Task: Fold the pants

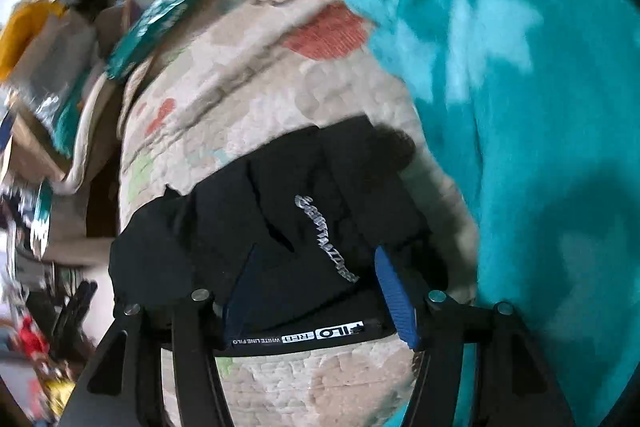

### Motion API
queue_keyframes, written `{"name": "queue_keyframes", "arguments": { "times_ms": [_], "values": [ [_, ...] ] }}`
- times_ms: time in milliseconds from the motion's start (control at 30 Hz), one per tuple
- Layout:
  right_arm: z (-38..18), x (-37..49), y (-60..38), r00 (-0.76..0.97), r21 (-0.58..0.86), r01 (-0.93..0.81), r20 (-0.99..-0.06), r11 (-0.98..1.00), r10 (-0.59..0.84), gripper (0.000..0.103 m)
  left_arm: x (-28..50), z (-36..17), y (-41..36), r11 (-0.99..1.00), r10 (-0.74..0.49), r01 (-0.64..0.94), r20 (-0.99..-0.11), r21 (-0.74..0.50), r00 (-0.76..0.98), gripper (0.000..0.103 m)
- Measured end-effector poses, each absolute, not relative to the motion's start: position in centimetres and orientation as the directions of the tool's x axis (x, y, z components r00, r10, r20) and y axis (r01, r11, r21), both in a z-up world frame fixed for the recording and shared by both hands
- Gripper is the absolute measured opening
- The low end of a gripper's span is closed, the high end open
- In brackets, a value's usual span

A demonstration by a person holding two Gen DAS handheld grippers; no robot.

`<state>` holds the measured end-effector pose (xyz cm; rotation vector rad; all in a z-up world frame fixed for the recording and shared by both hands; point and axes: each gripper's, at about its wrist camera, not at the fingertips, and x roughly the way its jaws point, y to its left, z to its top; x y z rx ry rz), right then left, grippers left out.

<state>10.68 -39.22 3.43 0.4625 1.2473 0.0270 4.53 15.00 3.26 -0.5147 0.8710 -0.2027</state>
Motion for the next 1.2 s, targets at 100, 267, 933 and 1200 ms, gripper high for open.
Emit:
{"name": "queue_keyframes", "arguments": {
  "times_ms": [100,267,933,1200],
  "values": [
    [2.1,11.3,-39.7,0.299,0.306,0.284,-0.929,0.908,0.22,0.065,4.5,3.4,15.0,0.856,-0.38,-0.033,-0.671,-0.516,0.637,0.059],
    [0.1,13.1,-40.6,0.343,0.355,0.36,-0.91,0.863,0.232,0.047,4.6,3.7,14.3,0.851,-0.397,-0.013,-0.661,-0.525,0.637,0.059],
    [4.5,12.3,-34.4,0.362,0.2,0.364,-0.93,0.91,0.059,0.065,2.7,3.7,10.6,0.86,-0.465,0.104,-0.683,-0.5,0.564,0.059],
    [1.8,24.5,-34.6,0.365,0.078,0.157,-0.931,0.984,0.016,0.076,3.0,3.3,11.1,0.855,-0.465,0.082,-0.685,-0.513,0.562,0.059]
  ]
}}
